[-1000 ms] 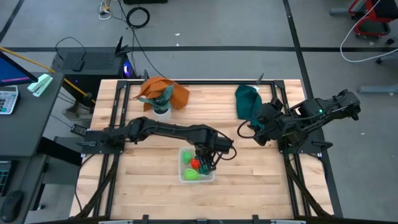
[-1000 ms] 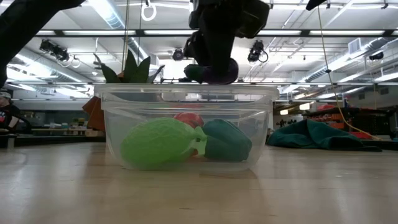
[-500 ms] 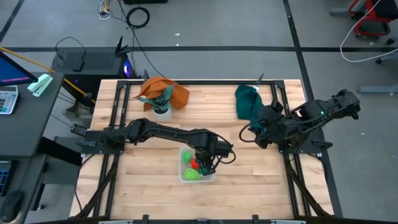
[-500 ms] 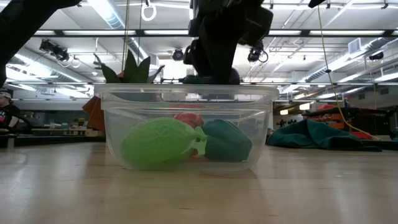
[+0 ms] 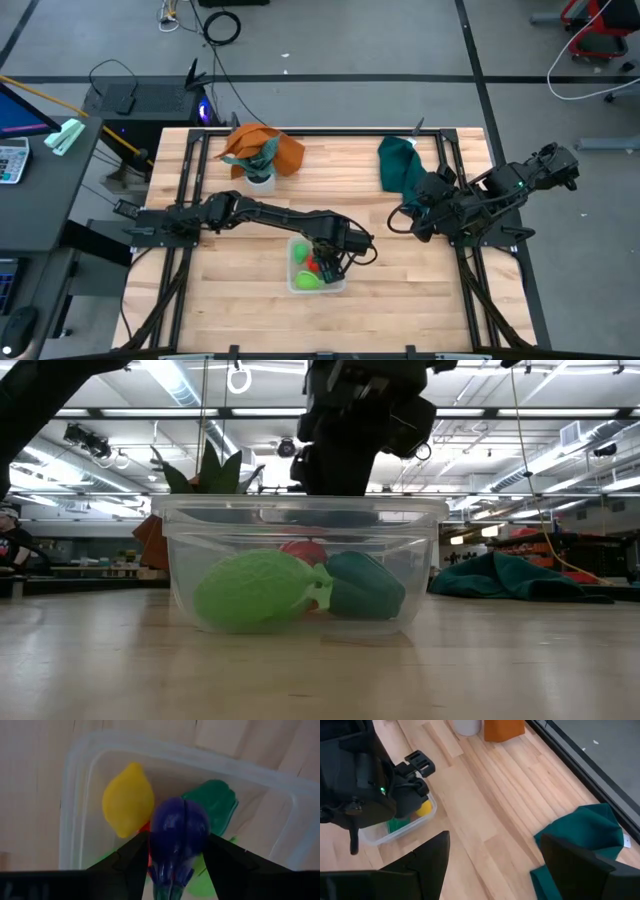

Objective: Pick and placing Produce into tupperware
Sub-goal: Put the eggplant into the transparent bin, then return to Home Position

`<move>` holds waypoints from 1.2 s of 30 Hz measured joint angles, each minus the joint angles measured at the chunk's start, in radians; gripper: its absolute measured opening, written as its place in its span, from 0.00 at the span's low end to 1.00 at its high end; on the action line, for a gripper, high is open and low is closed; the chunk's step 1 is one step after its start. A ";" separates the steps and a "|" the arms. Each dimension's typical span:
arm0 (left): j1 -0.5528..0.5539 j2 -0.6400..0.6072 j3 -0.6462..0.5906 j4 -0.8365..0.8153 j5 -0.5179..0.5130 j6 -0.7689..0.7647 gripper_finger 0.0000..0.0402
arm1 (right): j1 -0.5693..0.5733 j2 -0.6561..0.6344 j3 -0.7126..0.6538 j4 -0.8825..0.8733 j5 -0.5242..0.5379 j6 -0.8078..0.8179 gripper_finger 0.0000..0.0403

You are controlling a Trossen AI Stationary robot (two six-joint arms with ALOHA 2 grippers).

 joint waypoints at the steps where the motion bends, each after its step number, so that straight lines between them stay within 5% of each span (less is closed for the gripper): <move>1: 0.000 0.000 0.000 0.004 0.000 0.000 0.48 | 0.000 0.000 0.000 0.000 0.002 0.002 0.67; 16: 0.003 -0.028 0.001 -0.002 -0.036 0.037 0.62 | 0.000 0.000 0.000 0.000 0.002 0.005 0.67; 28: 0.014 -0.216 0.001 0.043 -0.224 0.096 0.53 | 0.000 -0.002 0.000 -0.006 0.017 0.002 0.67; 36: 0.012 -0.270 0.001 0.180 -0.262 0.183 0.41 | 0.000 -0.012 0.000 -0.041 0.017 0.026 0.67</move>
